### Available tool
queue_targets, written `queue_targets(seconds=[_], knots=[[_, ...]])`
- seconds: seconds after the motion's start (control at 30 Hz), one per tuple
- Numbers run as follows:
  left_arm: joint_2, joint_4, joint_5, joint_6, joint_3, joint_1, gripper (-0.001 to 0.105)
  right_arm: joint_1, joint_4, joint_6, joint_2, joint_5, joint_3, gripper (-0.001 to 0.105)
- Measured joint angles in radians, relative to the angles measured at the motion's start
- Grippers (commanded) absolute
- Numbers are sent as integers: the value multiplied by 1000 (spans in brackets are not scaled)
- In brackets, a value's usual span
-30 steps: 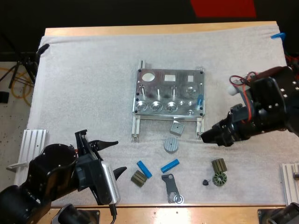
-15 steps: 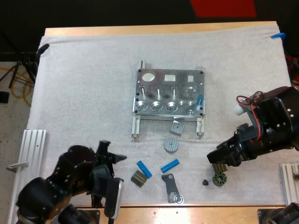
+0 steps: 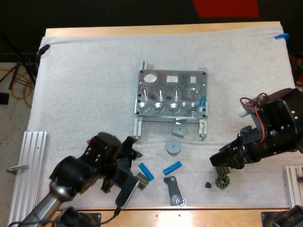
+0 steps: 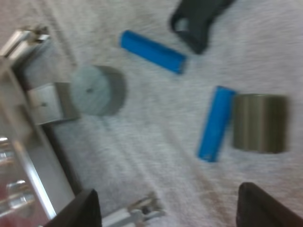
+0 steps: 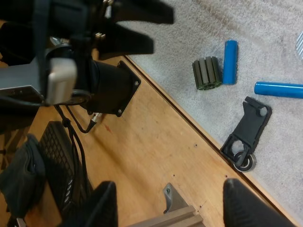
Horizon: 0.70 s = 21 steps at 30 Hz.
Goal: Load cells from right to left
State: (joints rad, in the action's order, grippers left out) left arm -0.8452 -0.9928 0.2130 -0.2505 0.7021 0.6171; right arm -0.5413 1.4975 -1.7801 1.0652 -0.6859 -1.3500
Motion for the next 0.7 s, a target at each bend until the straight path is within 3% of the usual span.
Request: queue_targets(seconds=[0.3, 0.7], knots=[[-174, 29, -52, 102, 0, 0, 60, 0, -4, 0, 0, 0, 0, 50], [-356, 66, -52, 115, 0, 0, 60, 0, -19, 0, 0, 0, 0, 50]])
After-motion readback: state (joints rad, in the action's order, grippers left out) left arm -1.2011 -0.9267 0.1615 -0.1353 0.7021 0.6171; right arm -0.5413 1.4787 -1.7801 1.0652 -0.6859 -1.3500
